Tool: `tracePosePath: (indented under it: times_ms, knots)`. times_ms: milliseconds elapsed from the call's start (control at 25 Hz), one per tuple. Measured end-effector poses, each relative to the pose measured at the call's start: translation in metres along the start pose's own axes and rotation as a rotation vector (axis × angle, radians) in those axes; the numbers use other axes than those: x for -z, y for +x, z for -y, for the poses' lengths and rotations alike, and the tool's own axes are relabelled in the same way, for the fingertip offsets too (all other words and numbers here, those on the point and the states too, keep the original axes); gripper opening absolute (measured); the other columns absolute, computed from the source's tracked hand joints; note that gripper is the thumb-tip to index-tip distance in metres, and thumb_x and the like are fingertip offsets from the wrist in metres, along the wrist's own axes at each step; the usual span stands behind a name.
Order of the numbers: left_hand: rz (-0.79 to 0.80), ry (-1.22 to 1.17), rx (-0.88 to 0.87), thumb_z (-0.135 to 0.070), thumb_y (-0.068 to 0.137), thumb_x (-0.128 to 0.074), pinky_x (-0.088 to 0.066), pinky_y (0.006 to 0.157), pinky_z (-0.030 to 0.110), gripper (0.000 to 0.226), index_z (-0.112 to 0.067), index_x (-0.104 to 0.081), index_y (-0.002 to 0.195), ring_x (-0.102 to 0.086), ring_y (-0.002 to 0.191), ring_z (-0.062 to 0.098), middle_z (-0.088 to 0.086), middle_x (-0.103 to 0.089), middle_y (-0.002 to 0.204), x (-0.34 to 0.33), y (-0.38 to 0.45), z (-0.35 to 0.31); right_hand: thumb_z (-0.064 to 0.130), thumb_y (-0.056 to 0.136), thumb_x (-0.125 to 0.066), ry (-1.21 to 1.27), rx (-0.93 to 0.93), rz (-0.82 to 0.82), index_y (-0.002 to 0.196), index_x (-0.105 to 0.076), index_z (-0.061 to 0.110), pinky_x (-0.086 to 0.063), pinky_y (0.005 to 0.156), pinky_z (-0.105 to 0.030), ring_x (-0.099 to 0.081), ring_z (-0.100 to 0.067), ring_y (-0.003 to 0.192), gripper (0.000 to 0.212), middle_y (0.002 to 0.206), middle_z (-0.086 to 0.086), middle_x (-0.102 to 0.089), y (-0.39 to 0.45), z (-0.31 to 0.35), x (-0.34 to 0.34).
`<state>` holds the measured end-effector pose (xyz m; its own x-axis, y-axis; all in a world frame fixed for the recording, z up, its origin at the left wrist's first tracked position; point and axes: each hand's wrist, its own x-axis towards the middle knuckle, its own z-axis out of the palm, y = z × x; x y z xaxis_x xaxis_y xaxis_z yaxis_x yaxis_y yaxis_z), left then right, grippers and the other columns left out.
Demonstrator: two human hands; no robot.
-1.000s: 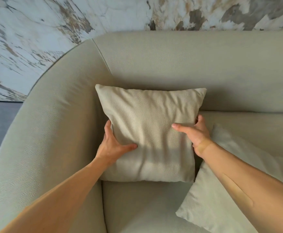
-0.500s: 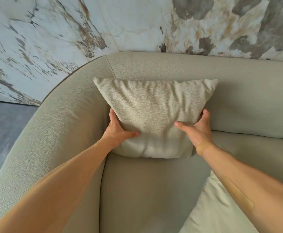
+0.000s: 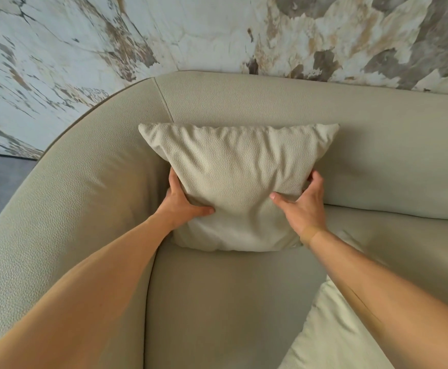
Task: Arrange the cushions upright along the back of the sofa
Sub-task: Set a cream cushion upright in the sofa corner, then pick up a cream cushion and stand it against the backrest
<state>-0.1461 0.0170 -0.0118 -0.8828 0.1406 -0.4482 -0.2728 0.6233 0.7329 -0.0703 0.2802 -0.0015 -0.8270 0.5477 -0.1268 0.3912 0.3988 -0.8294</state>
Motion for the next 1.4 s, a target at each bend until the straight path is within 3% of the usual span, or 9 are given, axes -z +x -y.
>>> tracePosePath:
  times_ms: [120, 200, 360, 520, 640, 800, 1080, 1240, 1400]
  knots:
    - [0.003, 0.099, 0.055, -0.043, 0.058, -0.09, -0.035, 0.11, 0.046, 0.145, -0.041, 0.025, 0.147, -0.039, 0.135, 0.033, 0.012, -0.03, 0.153, -0.001, -0.002, -0.006, 0.028, 0.078, -0.078, -0.129, 0.018, 0.032, 0.148, -0.021, 0.005, -0.034, 0.107, -0.036, -0.04, -0.028, 0.135, 0.094, 0.149, -0.011, -0.033, 0.001, 0.002, -0.001]
    - [-0.023, 0.138, 0.051, -0.043, 0.06, -0.089, -0.038, 0.108, 0.046, 0.144, -0.04, 0.025, 0.147, -0.043, 0.133, 0.034, 0.014, -0.033, 0.151, -0.001, -0.007, -0.01, 0.036, 0.083, -0.071, -0.29, 0.031, 0.062, 0.149, -0.019, 0.008, -0.042, 0.101, -0.045, -0.044, -0.032, 0.132, 0.088, 0.151, -0.01, -0.033, -0.003, 0.006, 0.003]
    - [-0.05, 0.19, 0.044, -0.044, 0.067, -0.085, -0.038, 0.108, 0.047, 0.137, -0.039, 0.025, 0.149, -0.04, 0.136, 0.033, 0.015, -0.022, 0.156, 0.005, -0.032, -0.019, 0.05, 0.09, -0.056, -0.543, 0.072, 0.151, 0.155, 0.0, 0.014, -0.036, 0.107, -0.046, -0.028, -0.029, 0.144, 0.092, 0.163, -0.005, -0.013, -0.028, 0.019, 0.026]
    - [-0.034, 0.292, -0.041, -0.05, 0.071, -0.08, -0.037, 0.11, 0.047, 0.131, -0.033, 0.023, 0.15, -0.033, 0.142, 0.03, 0.008, -0.011, 0.162, 0.012, -0.066, -0.031, 0.062, 0.091, -0.044, -0.74, 0.132, 0.206, 0.154, 0.005, 0.025, -0.031, 0.11, -0.053, -0.011, -0.026, 0.149, 0.088, 0.165, 0.003, 0.0, -0.066, 0.029, 0.059]
    - [-0.018, 0.356, -0.061, -0.061, 0.068, -0.076, -0.037, 0.109, 0.055, 0.129, -0.043, 0.025, 0.146, -0.023, 0.147, 0.029, 0.001, -0.007, 0.163, 0.018, -0.096, -0.039, 0.065, 0.091, -0.039, -0.793, 0.104, 0.232, 0.155, 0.004, 0.03, -0.021, 0.115, -0.055, -0.004, -0.028, 0.15, 0.085, 0.164, 0.005, 0.006, -0.097, 0.037, 0.093]
    - [0.058, 0.462, -0.103, -0.068, 0.069, -0.07, -0.033, 0.109, 0.059, 0.121, -0.052, 0.025, 0.143, -0.013, 0.15, 0.026, -0.005, 0.001, 0.165, 0.009, -0.14, -0.065, 0.066, 0.09, -0.038, -0.829, 0.038, 0.207, 0.154, 0.003, 0.031, -0.02, 0.115, -0.056, -0.003, -0.029, 0.15, 0.084, 0.164, 0.007, 0.008, -0.134, 0.034, 0.148]
    - [0.158, 0.555, -0.227, -0.072, 0.067, -0.068, -0.032, 0.11, 0.058, 0.12, -0.05, 0.021, 0.145, -0.017, 0.148, 0.03, 0.001, -0.003, 0.164, -0.096, -0.184, -0.118, 0.068, 0.09, -0.037, -0.838, -0.1, 0.174, 0.154, 0.005, 0.036, -0.019, 0.115, -0.055, 0.0, -0.028, 0.151, 0.083, 0.164, 0.008, 0.01, -0.153, -0.034, 0.269]
    - [0.188, 0.499, -0.197, -0.077, 0.061, -0.068, -0.031, 0.112, 0.055, 0.121, -0.052, 0.016, 0.146, -0.017, 0.149, 0.028, -0.002, -0.005, 0.164, -0.178, -0.208, -0.142, 0.065, 0.09, -0.042, -0.837, -0.183, 0.213, 0.154, 0.005, 0.037, -0.016, 0.116, -0.055, 0.003, -0.028, 0.151, 0.084, 0.164, 0.007, 0.011, -0.157, -0.103, 0.349]
    - [0.2, 0.561, -0.149, -0.077, 0.062, -0.068, -0.028, 0.112, 0.06, 0.119, -0.053, 0.013, 0.146, -0.014, 0.15, 0.029, -0.001, -0.001, 0.165, -0.242, -0.228, -0.157, 0.07, 0.087, -0.04, -0.831, -0.252, 0.265, 0.153, 0.006, 0.039, -0.015, 0.116, -0.056, 0.005, -0.029, 0.151, 0.086, 0.164, 0.007, 0.013, -0.164, -0.173, 0.418]
